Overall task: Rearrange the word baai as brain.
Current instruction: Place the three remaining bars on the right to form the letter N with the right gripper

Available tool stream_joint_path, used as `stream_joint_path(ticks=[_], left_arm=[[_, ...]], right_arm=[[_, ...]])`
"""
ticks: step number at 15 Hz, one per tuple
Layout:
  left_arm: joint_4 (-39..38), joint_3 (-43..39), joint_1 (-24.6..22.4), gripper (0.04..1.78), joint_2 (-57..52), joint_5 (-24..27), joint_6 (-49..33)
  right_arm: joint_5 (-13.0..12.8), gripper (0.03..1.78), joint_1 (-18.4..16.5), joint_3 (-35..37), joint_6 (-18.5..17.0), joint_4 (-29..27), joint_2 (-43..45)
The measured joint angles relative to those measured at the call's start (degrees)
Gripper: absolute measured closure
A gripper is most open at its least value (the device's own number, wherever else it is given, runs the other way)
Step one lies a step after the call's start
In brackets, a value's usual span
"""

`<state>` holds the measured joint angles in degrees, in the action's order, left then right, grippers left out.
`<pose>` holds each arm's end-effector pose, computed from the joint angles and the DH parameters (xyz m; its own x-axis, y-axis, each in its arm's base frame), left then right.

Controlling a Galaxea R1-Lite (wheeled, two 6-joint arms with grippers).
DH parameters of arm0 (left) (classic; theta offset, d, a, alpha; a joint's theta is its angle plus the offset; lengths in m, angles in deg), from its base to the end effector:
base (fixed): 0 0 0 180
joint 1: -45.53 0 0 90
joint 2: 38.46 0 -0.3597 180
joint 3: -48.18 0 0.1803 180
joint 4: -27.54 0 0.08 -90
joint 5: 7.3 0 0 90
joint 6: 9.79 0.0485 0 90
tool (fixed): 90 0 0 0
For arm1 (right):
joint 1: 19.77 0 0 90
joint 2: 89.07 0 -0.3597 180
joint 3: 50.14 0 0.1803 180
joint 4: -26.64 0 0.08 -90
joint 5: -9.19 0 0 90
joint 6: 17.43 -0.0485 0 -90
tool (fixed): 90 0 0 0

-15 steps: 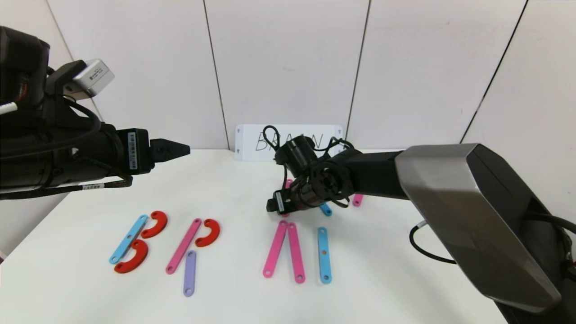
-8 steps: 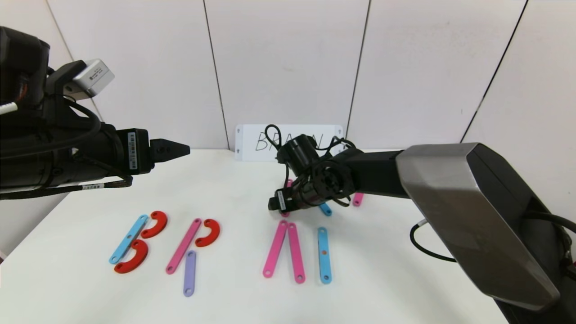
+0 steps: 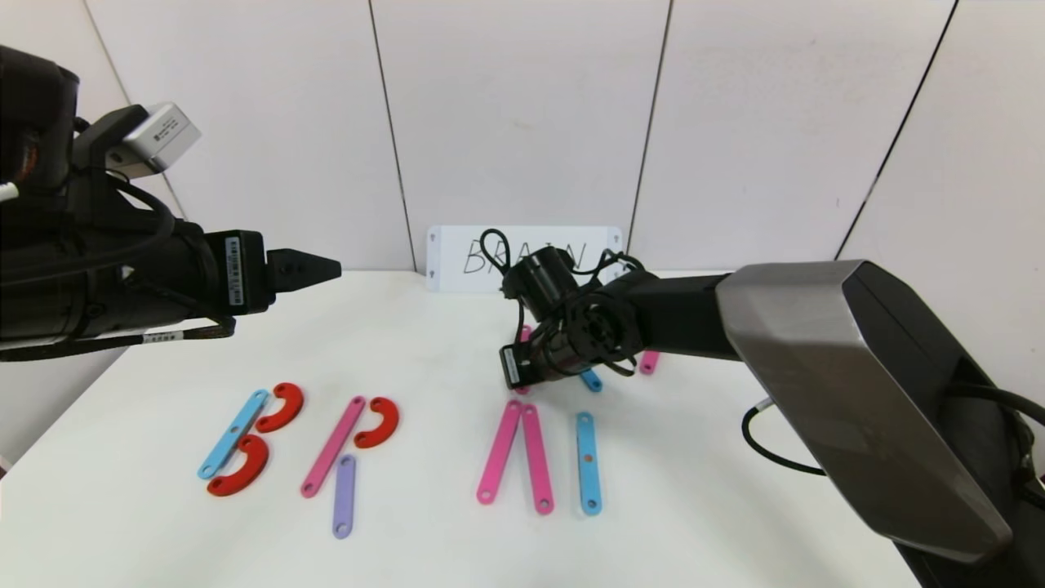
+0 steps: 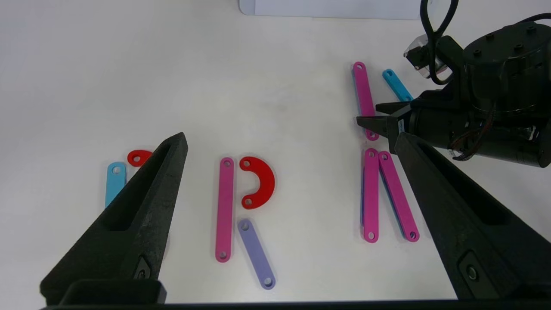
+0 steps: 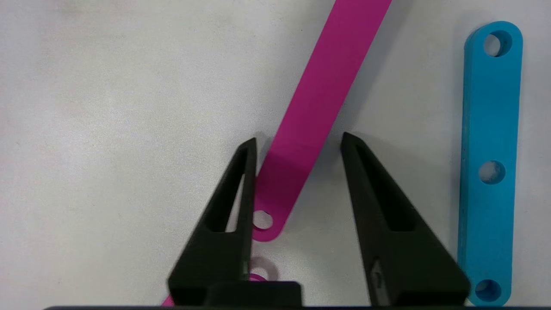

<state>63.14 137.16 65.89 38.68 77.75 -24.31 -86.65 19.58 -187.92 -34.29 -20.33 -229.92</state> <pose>0.2019 -0.0705 0.3360 0.8849 -0.2363 -0.4014 0.1692 0.9659 -0.1958 0.4218 0.3394 0.1191 0.5586 0.3264 -0.7625 -0.3834 0.9168 0.1116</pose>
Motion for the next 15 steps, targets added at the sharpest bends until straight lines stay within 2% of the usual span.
stream_joint_path(ticks=[2,3,8,13,15], left_arm=[[0.0,0.2,-0.4,0.13,-0.4,0.3,0.0],[0.0,0.2,-0.5,0.13,-0.7,0.9,0.0],[0.0,0.3,-1.0,0.13,-1.1,1.2,0.0],[0.1,0.2,-1.0,0.13,-0.9,1.9,0.0],[0.6,0.2,-1.0,0.13,-0.9,2.3,0.0]], right_arm=[[-0.1,1.46,0.0,0.0,0.0,-0.1,0.0],[-0.1,1.5,0.0,0.0,-0.1,-0.2,0.1],[-0.9,1.51,-0.1,0.0,0.0,-0.1,0.2],[-1.3,1.51,-2.5,0.0,0.2,-0.2,2.3],[-3.8,1.51,-3.7,0.0,1.4,-0.4,4.2]])
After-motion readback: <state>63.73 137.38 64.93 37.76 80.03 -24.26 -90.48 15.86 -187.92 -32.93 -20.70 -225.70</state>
